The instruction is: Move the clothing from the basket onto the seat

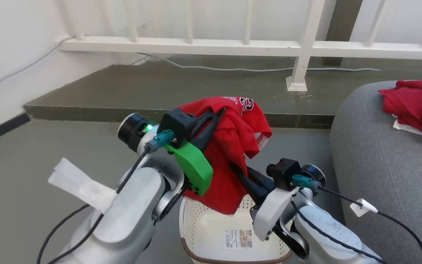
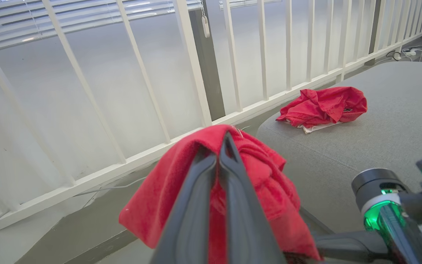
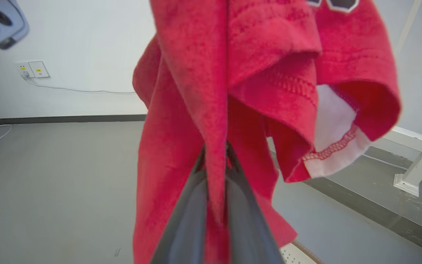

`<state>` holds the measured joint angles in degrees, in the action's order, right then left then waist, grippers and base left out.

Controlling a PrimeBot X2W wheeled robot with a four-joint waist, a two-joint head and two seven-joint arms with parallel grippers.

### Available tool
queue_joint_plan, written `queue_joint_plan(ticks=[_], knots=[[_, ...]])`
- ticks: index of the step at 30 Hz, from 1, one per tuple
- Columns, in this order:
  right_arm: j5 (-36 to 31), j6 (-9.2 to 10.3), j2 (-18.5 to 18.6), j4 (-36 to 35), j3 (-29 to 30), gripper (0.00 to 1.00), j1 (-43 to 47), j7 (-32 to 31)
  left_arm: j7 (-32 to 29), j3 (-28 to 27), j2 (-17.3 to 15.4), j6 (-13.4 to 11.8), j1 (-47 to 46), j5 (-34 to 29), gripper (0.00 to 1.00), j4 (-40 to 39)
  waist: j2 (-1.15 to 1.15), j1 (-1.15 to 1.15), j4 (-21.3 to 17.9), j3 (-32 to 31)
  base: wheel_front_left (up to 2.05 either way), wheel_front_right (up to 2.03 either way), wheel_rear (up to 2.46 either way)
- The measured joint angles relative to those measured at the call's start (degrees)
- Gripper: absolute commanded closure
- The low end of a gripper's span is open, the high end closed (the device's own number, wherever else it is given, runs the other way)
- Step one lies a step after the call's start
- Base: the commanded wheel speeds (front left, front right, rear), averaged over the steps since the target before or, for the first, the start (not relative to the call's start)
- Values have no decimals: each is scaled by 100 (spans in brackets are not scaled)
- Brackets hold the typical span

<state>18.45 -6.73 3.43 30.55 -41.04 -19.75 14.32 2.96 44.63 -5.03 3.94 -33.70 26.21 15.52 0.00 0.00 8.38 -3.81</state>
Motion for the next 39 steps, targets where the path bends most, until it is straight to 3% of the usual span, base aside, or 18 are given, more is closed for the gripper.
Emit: queue_joint_plan(ticks=[11, 12, 15, 16, 17, 18, 28, 39], knots=[[268, 22, 3, 257, -22, 100, -245, 0, -40, -248, -168, -187, 319, 190, 100, -126, 0, 0, -223, 69, 0, 0, 0], [282, 24, 4, 277, -13, 100, -249, 0, -40, -266, -172, -205, 360, 194, 92, -126, 0, 0, -249, 73, 0, 0, 0], [288, 68, 4, 345, 44, 100, -272, 0, -40, -332, -214, -244, 504, 225, 56, -121, 0, 0, -329, 83, 0, 0, 0], [298, 85, 4, 368, 82, 100, -293, 0, -40, -350, -234, -246, 554, 235, 24, -119, 0, 0, -356, 85, 0, 0, 0], [319, 87, 4, 387, 122, 100, -330, 0, -40, -356, -263, -253, 591, 236, 7, -116, 0, 0, -383, 87, 0, 0, 0], [331, 138, 4, 398, 169, 100, -359, 0, -37, -361, -289, -270, 626, 245, 0, -115, 0, 0, -409, 88, 0, 0, 0], [383, 439, 47, 513, 735, 100, -474, 1, 40, -402, -377, -355, 922, 389, 0, -115, 0, 0, -651, 94, 0, 0, 0], [491, 790, 342, 202, 1429, 100, -453, 1, 190, -345, -400, -394, 1336, 435, 0, -178, 0, 0, -934, 100, 0, 0, 0]])
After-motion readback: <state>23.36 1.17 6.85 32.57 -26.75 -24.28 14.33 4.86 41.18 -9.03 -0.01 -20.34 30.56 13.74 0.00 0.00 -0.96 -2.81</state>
